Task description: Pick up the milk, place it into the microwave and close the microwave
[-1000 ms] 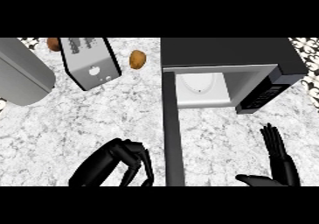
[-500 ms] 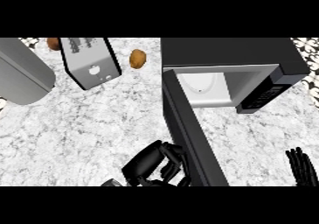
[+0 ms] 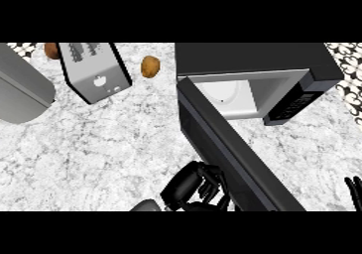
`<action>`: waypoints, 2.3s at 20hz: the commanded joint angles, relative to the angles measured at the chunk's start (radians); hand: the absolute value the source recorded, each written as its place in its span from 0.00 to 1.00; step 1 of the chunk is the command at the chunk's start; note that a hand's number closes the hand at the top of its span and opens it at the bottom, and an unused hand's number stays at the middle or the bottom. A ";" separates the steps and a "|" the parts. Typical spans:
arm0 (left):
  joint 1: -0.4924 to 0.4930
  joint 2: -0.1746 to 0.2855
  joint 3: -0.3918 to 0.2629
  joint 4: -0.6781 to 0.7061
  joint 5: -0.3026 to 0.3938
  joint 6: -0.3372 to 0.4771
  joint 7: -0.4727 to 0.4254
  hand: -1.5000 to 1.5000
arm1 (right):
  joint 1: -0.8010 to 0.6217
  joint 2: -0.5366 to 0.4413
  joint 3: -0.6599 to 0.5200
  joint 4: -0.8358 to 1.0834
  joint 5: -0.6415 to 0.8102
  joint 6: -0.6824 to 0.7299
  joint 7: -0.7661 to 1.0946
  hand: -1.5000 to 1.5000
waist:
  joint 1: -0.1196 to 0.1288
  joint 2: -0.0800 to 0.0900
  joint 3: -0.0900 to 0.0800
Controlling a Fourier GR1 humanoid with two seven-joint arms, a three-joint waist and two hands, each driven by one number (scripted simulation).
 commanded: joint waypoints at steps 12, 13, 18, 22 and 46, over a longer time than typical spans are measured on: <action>-0.199 -0.005 -0.208 0.098 0.392 0.219 -0.084 1.00 | 0.076 -0.081 0.058 -0.303 -0.151 0.113 0.149 0.00 | -0.083 0.019 -0.003; -0.224 -0.005 -0.204 0.088 0.410 0.236 -0.079 1.00 | 0.068 -0.093 0.054 -0.308 -0.165 0.123 0.154 0.00 | -0.087 0.019 -0.003; -0.261 -0.005 -0.193 0.079 0.487 0.346 -0.113 1.00 | 0.059 -0.127 0.038 -0.359 -0.173 0.117 0.184 0.00 | -0.111 0.022 -0.004; -0.287 -0.005 -0.157 0.075 0.563 0.451 -0.103 1.00 | 0.031 -0.181 -0.006 -0.375 -0.184 0.125 0.201 0.00 | -0.124 0.024 -0.003; -0.533 -0.005 -0.026 0.219 0.861 0.635 -0.122 0.00 | -0.188 -0.378 -0.250 -0.420 -0.062 0.002 0.217 1.00 | -0.213 0.071 -0.001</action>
